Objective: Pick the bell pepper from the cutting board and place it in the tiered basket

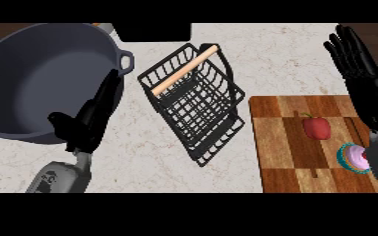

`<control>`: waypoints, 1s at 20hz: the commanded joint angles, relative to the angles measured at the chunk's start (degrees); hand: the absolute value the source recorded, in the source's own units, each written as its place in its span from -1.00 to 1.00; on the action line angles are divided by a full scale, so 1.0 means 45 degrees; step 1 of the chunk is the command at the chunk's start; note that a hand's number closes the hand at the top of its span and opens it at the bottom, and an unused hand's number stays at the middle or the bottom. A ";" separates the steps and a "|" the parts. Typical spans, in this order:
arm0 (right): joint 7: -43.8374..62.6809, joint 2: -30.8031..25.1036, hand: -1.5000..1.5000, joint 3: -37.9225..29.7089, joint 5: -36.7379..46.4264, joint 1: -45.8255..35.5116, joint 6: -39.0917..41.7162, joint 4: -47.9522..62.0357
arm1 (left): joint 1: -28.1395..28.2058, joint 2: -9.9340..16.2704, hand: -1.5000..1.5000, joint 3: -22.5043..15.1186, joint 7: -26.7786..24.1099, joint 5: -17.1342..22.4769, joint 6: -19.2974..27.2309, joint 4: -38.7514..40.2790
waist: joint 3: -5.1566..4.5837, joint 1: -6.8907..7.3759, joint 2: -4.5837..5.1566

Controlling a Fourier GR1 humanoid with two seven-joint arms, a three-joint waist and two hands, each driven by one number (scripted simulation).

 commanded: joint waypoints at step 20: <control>-0.0464 0.0896 -1.00 -0.4569 0.2790 0.5977 -0.5839 -0.1438 | 0.4259 -0.0169 0.00 -0.0105 -0.0368 -0.1517 0.2226 -0.0160 | -0.0385 -0.0602 0.0236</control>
